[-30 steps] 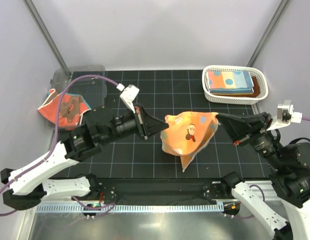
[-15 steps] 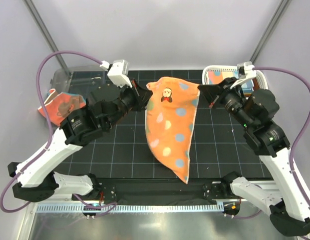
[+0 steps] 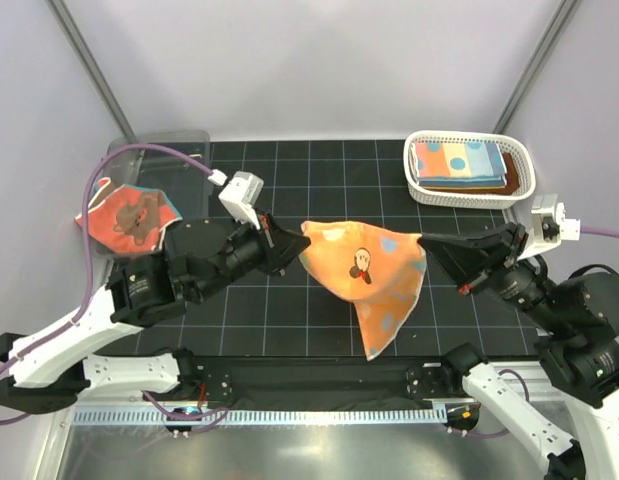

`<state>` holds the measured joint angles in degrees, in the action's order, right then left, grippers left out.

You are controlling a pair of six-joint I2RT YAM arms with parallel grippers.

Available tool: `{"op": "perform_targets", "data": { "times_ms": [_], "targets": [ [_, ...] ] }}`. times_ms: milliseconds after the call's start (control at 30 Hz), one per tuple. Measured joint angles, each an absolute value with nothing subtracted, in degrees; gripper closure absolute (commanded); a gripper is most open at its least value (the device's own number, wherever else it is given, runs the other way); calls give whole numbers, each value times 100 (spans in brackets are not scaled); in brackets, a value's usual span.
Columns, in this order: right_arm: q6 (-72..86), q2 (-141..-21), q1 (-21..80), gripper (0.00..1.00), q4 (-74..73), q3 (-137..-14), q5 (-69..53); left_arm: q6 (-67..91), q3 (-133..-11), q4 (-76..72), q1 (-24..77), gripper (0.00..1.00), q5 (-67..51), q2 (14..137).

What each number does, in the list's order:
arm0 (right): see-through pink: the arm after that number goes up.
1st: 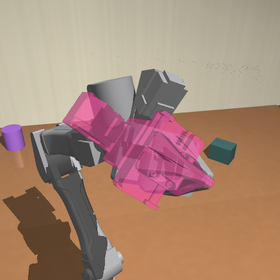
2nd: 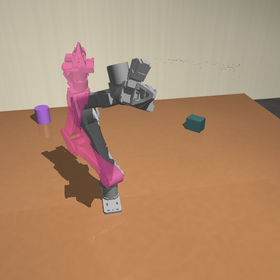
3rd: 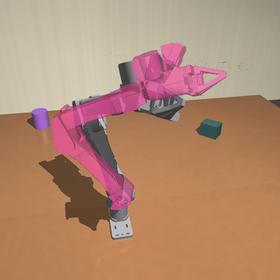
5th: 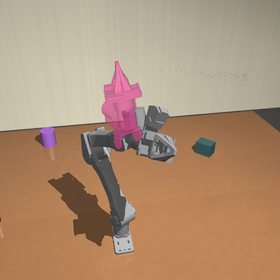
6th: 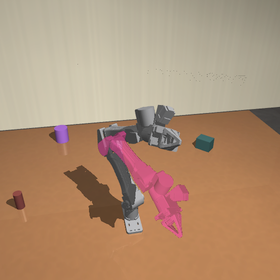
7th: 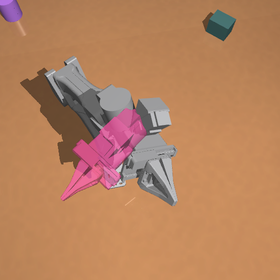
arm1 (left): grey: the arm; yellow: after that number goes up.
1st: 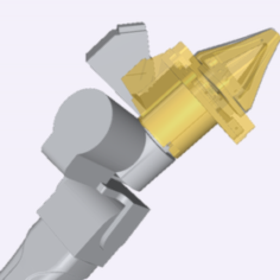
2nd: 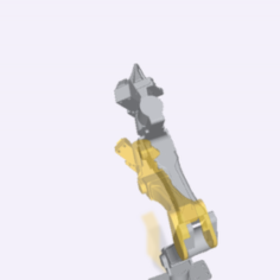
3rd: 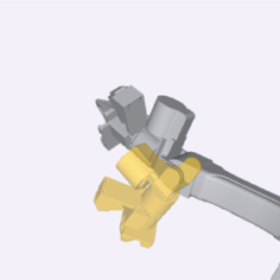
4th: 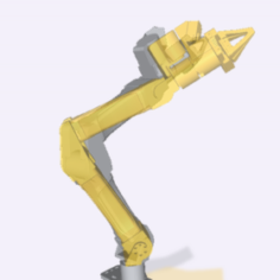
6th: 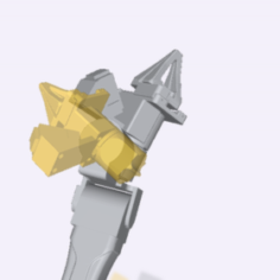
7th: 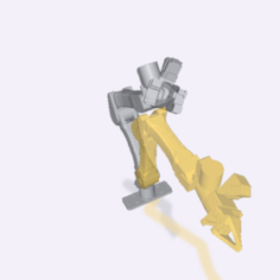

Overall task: Fold and stack the towels
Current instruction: Flatten out the crumpled towel

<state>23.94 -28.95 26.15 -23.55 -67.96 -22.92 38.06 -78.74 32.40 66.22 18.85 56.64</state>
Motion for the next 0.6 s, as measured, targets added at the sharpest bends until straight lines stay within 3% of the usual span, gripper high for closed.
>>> {"op": "perform_targets", "data": {
  "times_ms": [200, 433, 600],
  "targets": [
    [2132, -3876, 2617, 99, -2060, -6965, -1468, 3527, -8739, 3535, 6469, 100, 2864, 6510],
    [1404, -6445, 2484, 99, -1391, -7889, -840, 3312, -9496, 3441, 4121, 100, 2471, 7599],
    [1343, -8154, 1737, 99, -749, -8346, -1105, 3068, -9957, 2722, 3057, 100, 1669, 8720]
  ]
}}
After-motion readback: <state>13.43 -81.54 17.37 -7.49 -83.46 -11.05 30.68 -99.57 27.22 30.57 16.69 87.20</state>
